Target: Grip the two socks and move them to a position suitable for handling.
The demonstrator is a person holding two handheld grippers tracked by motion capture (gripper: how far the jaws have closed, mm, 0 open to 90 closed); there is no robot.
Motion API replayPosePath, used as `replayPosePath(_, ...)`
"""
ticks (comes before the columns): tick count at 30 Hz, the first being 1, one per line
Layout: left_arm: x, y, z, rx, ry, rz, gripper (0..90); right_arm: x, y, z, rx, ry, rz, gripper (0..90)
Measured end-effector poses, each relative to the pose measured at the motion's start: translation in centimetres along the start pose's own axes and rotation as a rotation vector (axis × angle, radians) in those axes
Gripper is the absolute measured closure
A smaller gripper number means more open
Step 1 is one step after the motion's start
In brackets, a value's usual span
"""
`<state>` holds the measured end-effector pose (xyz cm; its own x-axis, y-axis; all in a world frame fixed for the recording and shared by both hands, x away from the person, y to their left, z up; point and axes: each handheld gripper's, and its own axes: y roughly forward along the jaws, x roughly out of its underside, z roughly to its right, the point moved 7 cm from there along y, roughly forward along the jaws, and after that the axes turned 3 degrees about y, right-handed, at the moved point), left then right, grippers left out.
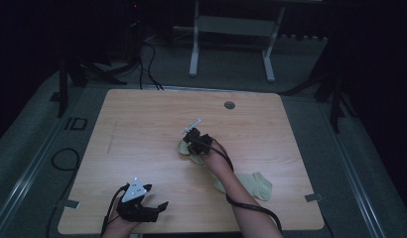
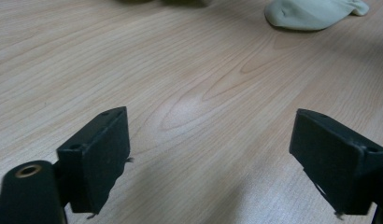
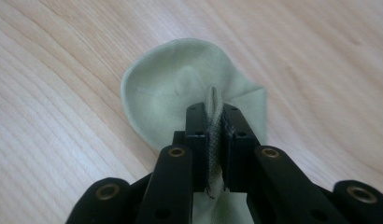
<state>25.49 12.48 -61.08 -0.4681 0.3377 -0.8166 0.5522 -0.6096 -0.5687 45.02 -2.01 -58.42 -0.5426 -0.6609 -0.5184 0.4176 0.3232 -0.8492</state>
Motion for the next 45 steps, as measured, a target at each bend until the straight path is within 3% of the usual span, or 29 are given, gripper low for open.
replayPosePath(10,-0.1,0.2,0.2,0.010,-0.004,0.003,13.8,0.6,-3.8,2.9,-0.008,0.020,0.025,82.8)
replayPosePath(11,-0.1,0.3,0.2,0.011,-0.003,-0.004,13.8,0.9,-5.3,4.3,0.005,0.029,0.033,82.7)
replayPosePath(14,-0.2,0.4,0.4,0.013,0.000,-0.003,13.8,1.3,-6.8,5.7,0.024,0.031,0.033,82.7)
replayPosePath(21,-0.1,0.6,0.6,0.020,-0.006,-0.006,13.8,2.7,-9.3,8.6,0.062,0.039,0.030,82.7)
replayPosePath(25,-0.2,0.6,0.7,0.024,-0.007,-0.003,13.8,4.4,-10.2,10.4,0.071,0.057,0.021,82.5)
replayPosePath(29,-0.2,0.9,0.9,0.027,-0.004,-0.013,13.8,5.2,-9.9,10.9,0.072,0.053,0.009,82.4)
replayPosePath(32,-0.1,1.0,1.0,0.045,-0.009,-0.019,14.1,7.0,-8.4,11.2,0.075,0.066,-0.031,81.6)
replayPosePath(34,-0.2,1.0,1.0,0.049,-0.011,-0.019,14.5,7.7,-7.6,11.0,0.049,0.084,-0.036,81.7)
replayPosePath(40,-0.5,1.3,1.0,0.052,-0.008,-0.019,14.5,9.3,-5.2,10.2,0.020,0.069,-0.061,80.5)
replayPosePath(42,-0.8,1.5,1.2,0.063,-0.003,-0.025,14.5,9.7,-4.6,9.9,0.005,0.075,-0.068,76.6)
replayPosePath(45,-0.9,1.9,1.3,0.084,0.015,-0.050,16.1,10.3,-3.7,9.7,0.000,0.087,-0.088,63.5)
